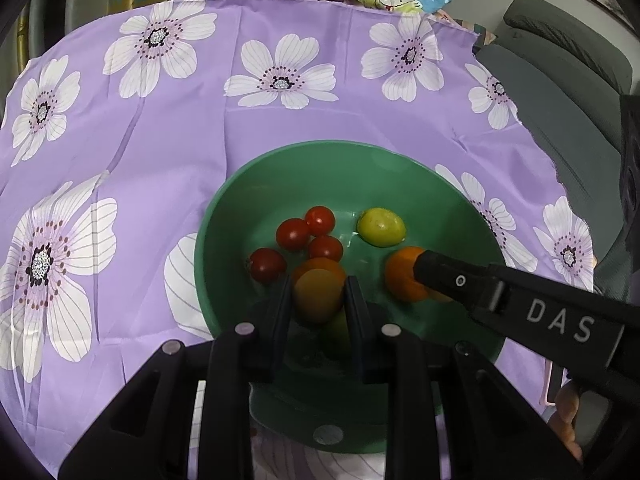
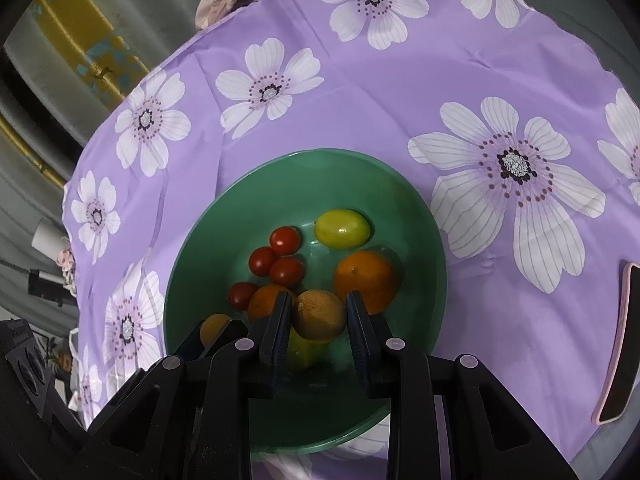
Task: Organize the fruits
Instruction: 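Lower the yellow tomato into the bowl and open the right tool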
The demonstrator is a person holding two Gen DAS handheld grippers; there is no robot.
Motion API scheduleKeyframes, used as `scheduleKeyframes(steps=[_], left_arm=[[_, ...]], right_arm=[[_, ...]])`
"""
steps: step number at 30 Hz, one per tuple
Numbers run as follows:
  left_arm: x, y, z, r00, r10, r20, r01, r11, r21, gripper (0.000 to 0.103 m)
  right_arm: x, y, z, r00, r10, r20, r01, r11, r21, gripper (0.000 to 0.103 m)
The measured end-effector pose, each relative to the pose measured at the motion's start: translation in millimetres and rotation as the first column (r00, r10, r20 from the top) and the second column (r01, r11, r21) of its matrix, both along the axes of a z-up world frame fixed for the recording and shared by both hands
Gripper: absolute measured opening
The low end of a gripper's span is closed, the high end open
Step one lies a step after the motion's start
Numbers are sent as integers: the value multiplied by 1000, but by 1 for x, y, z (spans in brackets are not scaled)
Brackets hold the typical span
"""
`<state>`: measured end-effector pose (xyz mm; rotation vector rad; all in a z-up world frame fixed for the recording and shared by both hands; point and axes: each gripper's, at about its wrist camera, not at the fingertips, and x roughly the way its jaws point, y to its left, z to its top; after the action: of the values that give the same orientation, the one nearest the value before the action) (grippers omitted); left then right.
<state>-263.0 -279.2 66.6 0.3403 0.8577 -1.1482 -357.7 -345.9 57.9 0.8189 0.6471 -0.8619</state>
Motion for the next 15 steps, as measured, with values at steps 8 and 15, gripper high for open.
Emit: scheduleKeyframes(steps=[8,15], left_arm=[[-1,0,0,1000,3,-1,-3,1000,1,26],[1,1,-1,1000,3,-17,-3,1000,3,26]], right_arm=[[0,-2,-2,1000,0,-3,0,1000,12,30],[0,-1,-3,1000,-1,-1,1,1000,13,30]])
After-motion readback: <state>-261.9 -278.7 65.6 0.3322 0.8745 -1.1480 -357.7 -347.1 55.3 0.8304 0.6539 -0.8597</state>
